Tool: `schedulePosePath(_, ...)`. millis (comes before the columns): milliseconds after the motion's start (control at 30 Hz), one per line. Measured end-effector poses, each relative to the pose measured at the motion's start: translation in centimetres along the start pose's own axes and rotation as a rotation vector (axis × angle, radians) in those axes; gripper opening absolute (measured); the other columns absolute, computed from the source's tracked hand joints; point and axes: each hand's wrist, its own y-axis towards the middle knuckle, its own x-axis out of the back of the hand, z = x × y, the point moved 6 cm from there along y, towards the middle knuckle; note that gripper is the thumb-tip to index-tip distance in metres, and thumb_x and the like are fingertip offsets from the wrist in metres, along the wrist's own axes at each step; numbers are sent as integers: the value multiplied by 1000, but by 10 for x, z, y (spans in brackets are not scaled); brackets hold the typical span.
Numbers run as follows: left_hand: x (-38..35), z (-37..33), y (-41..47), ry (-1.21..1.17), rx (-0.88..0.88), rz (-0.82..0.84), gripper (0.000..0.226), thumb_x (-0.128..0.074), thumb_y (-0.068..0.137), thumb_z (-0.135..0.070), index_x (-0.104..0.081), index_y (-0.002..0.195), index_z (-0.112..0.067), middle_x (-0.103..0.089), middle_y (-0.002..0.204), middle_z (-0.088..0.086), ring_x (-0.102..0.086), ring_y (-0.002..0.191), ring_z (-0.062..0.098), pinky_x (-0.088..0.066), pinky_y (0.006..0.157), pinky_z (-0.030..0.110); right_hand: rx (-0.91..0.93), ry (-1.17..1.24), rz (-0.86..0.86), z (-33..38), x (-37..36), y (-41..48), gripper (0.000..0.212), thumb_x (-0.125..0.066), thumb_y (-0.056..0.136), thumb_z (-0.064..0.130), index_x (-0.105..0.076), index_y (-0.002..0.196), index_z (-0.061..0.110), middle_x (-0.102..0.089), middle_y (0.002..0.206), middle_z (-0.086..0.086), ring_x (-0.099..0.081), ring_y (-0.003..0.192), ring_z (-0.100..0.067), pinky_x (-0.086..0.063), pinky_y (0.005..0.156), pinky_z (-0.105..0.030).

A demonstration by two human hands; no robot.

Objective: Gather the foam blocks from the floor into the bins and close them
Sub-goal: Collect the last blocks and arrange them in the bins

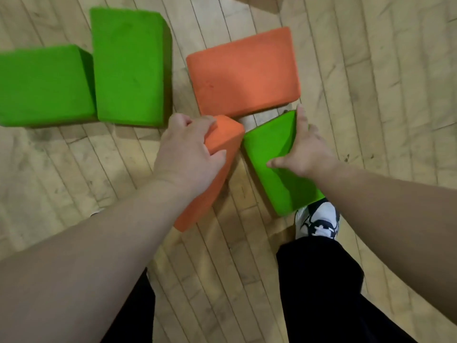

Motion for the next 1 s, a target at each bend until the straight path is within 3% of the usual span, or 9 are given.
schedulePosePath(167,-7,-10,6,-25,19,-38,61,-77,82,-43,-58,139,-34,-40,134,6,-50,125,31,-38,114,36,58,74,-49,-9,4,-19,140,-87,66,61,15,159,43,-56,138,-13,-47,130,-38,-43,109,-47)
schedulePosePath(367,16,16,-27,-51,64,21,63,-77,85,-47,-55,144,-37,-38,140,2,-46,130,24,-33,114,31,129,170,4,17,-5,-83,117,-81,80,52,6,157,55,-30,136,-6,-51,119,-30,-44,104,-43)
schedulePosePath(500,60,48,-75,-192,223,-50,64,-77,85,-50,-54,144,-39,-36,129,-8,-48,124,16,-36,103,25,160,115,-8,54,9,-143,113,-76,83,54,12,155,56,-38,141,-7,-47,127,-30,-45,106,-49)
schedulePosePath(633,127,68,-144,-295,335,-86,65,-79,84,-48,-54,144,-40,-37,131,-7,-48,123,15,-37,102,26,176,24,-59,109,46,-231,115,-74,86,54,21,150,59,-44,136,-6,-49,121,-28,-49,101,-50)
schedulePosePath(733,195,79,-198,-334,364,-112,66,-80,83,-48,-56,144,-38,-40,137,-4,-50,125,18,-38,109,31,190,18,-61,159,81,-304,112,-76,87,49,14,153,57,-42,139,-5,-48,124,-28,-49,95,-47)
schedulePosePath(867,307,96,-274,-457,383,-177,64,-79,85,-44,-55,143,-37,-39,138,-7,-50,122,10,-33,104,21,272,-53,-46,243,129,-405,110,-76,86,50,9,155,56,-40,137,-5,-55,115,-28,-43,79,-35)
schedulePosePath(1000,408,122,-350,-521,386,-272,63,-78,85,-47,-53,143,-41,-37,137,-12,-50,123,10,-38,104,24,442,-87,-84,335,171,-502,110,-77,85,47,6,155,58,-41,134,-5,-52,121,-31,-46,95,-42)
